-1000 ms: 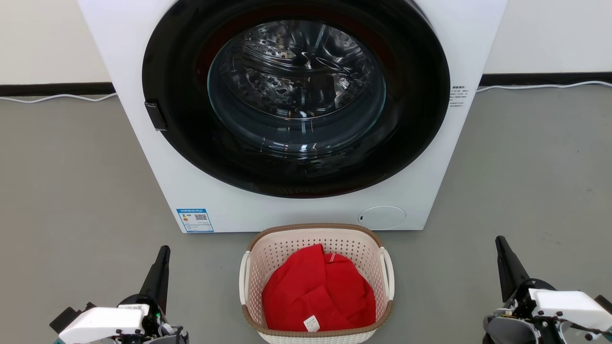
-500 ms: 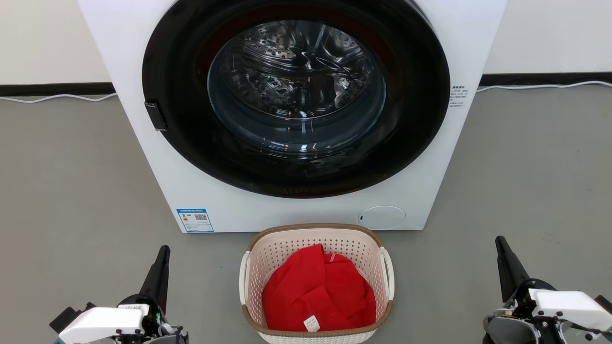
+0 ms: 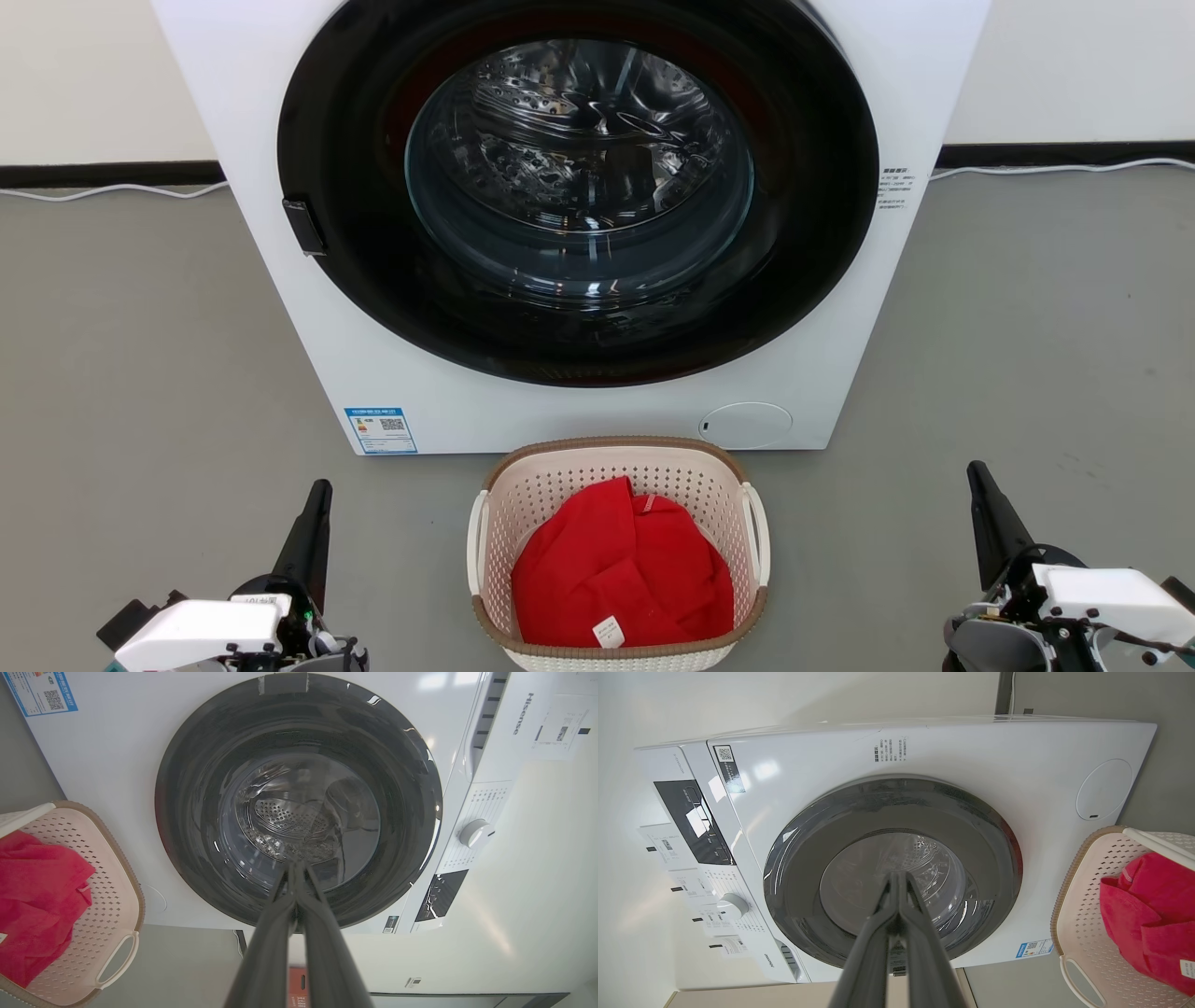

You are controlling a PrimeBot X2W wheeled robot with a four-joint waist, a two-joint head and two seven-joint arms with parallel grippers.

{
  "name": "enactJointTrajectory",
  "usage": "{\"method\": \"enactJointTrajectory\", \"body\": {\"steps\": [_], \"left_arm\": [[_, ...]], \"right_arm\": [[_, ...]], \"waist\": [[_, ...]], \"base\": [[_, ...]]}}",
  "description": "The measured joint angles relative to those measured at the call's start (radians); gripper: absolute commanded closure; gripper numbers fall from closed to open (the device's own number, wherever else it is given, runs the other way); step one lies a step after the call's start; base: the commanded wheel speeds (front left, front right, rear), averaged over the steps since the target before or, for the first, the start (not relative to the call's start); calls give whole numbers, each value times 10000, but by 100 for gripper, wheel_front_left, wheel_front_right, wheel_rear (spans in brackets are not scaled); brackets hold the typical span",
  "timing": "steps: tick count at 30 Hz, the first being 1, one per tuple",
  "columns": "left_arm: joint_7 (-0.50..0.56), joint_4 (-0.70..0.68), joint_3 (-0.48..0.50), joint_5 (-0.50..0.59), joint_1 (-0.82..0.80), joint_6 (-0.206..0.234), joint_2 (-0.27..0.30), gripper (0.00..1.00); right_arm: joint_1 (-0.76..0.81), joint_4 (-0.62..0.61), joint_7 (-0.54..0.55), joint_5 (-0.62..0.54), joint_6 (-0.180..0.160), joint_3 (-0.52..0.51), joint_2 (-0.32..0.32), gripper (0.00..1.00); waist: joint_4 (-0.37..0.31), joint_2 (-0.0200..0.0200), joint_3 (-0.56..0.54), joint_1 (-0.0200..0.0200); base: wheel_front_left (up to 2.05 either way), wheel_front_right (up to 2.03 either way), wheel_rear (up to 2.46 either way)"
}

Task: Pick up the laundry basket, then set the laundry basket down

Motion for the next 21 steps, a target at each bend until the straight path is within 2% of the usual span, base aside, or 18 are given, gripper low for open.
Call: {"method": "enactJointTrajectory", "body": {"steps": [21], "left_arm": [[0,0,0,0,0,0,0,100]], "right_arm": [[0,0,0,0,0,0,0,100]], "waist": [[0,0,0,0]], "base": [[0,0,0]]}}
